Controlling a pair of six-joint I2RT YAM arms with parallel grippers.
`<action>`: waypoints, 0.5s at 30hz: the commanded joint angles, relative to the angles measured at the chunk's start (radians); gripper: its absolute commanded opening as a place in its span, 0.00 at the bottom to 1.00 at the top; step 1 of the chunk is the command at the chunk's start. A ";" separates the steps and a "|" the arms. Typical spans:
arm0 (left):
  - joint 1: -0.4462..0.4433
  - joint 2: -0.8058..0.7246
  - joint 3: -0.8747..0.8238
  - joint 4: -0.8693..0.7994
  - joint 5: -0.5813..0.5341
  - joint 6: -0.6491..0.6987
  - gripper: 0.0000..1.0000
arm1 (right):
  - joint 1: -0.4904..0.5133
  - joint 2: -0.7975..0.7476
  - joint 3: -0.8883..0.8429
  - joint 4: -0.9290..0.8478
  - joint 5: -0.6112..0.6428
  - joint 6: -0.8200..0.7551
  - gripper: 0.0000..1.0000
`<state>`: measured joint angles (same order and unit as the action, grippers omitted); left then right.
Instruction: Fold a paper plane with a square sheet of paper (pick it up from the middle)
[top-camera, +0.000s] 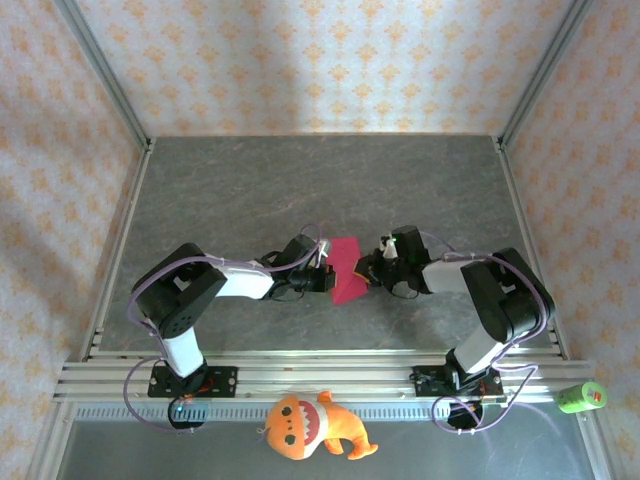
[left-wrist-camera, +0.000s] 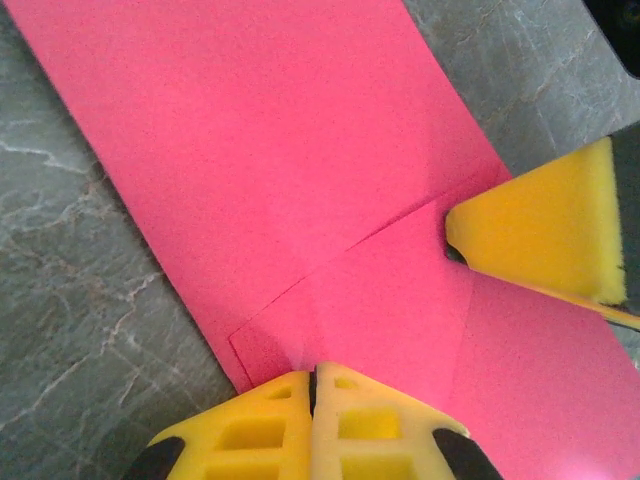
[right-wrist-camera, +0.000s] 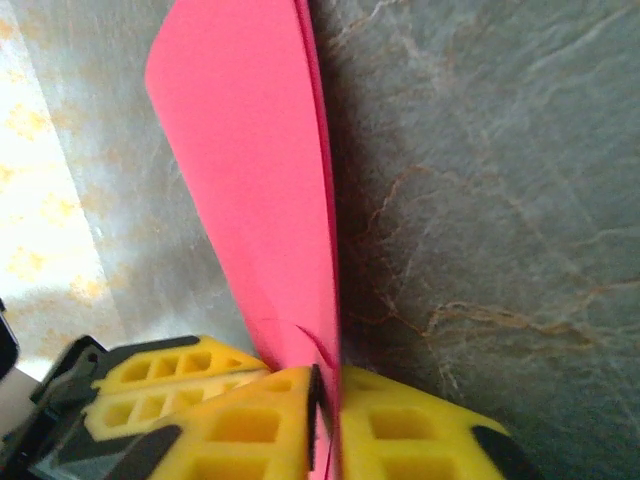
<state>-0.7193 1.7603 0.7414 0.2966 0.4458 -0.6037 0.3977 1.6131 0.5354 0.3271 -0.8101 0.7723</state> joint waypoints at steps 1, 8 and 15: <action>0.004 -0.051 -0.014 0.014 0.034 -0.024 0.00 | -0.005 -0.001 -0.006 0.035 -0.004 -0.015 0.08; 0.005 -0.220 -0.073 0.047 -0.080 -0.065 0.09 | -0.005 -0.104 0.033 -0.100 0.120 -0.068 0.00; 0.026 -0.459 -0.190 0.033 -0.361 -0.106 0.18 | 0.068 -0.224 0.190 -0.509 0.545 -0.251 0.00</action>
<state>-0.7116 1.3544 0.5850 0.3199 0.2298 -0.6830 0.4297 1.4475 0.6754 0.0029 -0.4915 0.6201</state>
